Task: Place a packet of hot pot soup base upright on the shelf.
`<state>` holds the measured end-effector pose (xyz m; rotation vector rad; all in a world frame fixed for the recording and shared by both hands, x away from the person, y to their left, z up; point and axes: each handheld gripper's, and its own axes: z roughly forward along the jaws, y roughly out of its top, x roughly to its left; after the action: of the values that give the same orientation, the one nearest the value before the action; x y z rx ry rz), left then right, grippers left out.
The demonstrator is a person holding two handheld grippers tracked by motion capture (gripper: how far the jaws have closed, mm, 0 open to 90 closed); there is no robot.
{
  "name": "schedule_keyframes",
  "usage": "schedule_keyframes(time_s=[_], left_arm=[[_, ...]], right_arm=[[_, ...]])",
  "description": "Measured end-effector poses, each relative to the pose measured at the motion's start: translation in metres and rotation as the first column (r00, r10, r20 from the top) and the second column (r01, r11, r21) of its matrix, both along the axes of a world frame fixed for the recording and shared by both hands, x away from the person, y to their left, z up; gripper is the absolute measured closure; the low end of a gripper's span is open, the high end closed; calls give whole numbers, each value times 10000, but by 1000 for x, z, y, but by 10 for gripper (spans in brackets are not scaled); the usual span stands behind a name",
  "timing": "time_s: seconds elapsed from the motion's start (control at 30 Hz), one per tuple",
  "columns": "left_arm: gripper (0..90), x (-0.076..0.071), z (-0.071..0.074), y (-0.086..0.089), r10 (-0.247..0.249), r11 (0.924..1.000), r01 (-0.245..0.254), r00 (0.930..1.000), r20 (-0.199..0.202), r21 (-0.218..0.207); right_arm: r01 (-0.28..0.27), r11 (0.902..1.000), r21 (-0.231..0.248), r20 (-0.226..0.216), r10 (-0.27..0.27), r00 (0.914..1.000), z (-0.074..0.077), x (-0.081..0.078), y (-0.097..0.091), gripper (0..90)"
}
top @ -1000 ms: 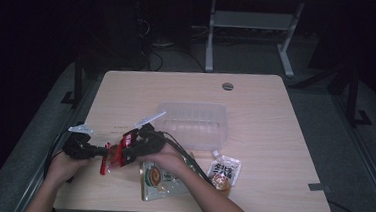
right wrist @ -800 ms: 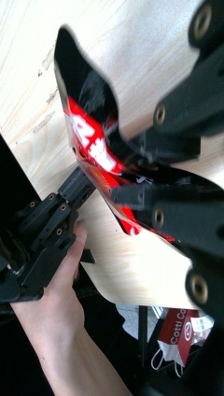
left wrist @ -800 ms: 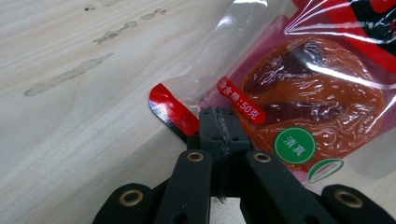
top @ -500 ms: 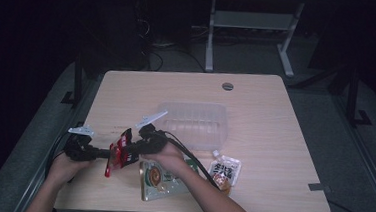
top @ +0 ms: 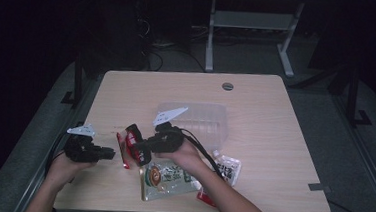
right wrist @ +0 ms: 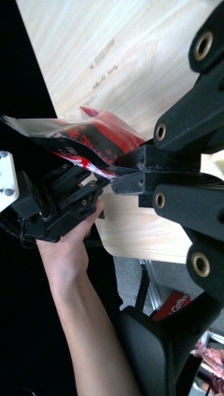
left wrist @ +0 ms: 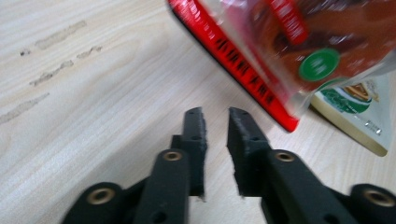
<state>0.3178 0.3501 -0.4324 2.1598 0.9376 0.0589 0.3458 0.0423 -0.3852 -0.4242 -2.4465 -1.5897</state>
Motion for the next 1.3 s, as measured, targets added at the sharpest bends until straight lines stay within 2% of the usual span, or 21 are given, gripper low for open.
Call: schedule_keyframes(time_s=[0.13, 0.27, 0.33, 0.47, 0.6, 0.77, 0.87, 0.97, 1.03, 1.07, 1.17, 1.2, 1.27, 1.3], left_arm=[[619, -4, 7, -9, 90, 10000, -90, 9999, 109, 7], [477, -7, 15, -22, 244, 9994, -250, 9993, 284, 219], [437, -10, 20, -29, 368, 9990, -376, 9988, 335, 235], [394, -18, 29, -43, 526, 9981, -513, 9979, 373, -334], [373, -25, 35, -57, 384, 9992, -375, 9970, 667, -147], [369, -30, 37, -73, 260, 9995, -246, 9963, 817, -179], [369, -30, 33, -81, 124, 9999, -118, 9957, 923, -76], [363, -28, 27, -84, -120, 9997, 97, 9940, 1088, 217], [348, -28, 23, -85, -240, 9995, 216, 9931, 1149, 222], [348, -28, 21, -84, -371, 9989, 334, 9922, 1187, 327], [317, -28, 17, -84, -472, 9979, 413, 9914, 1221, 504], [308, -27, 16, -83, -601, 9969, 530, 9897, 1302, 577], [296, -28, 15, -83, -604, 9965, 527, 9906, 1227, 651], [286, -27, 15, -82, -734, 9951, 635, 9880, 1357, 760]], right_arm=[[-65, 10000, 21, 243, 65, 9997, 12, -3, -18, 900], [-43, 9999, 143, 432, 37, 9991, 22, -4, -41, 900], [7, 9998, 211, 461, -16, 9989, 26, -4, -51, 900], [115, 9994, 328, 521, -132, 9986, 35, -5, -73, 900], [258, 9990, 366, 530, -277, 9982, 43, -6, -93, 900], [660, 9965, 516, 640, -693, 9955, 49, -4, -117, 900], [1120, 9918, 612, 727, -1163, 9906, 52, -2, -132, 900], [1419, 9880, 607, 782, -1464, 9861, 55, 2, -143, 900], [1715, 9823, 750, 865, -1778, 9803, 60, 5, -154, 900], [1715, 9823, 750, 865, -1778, 9803, 60, 5, -154, 900], [2129, 9752, 607, 992, -2181, 9709, 62, 8, -164, 900], [2240, 9726, 617, 949, -2291, 9688, 62, 10, -168, 900], [2535, 9658, 536, 920, -2576, 9619, 60, 14, -175, 900], [2596, 9645, 494, 914, -2632, 9604, 59, 15, -177, 900]])
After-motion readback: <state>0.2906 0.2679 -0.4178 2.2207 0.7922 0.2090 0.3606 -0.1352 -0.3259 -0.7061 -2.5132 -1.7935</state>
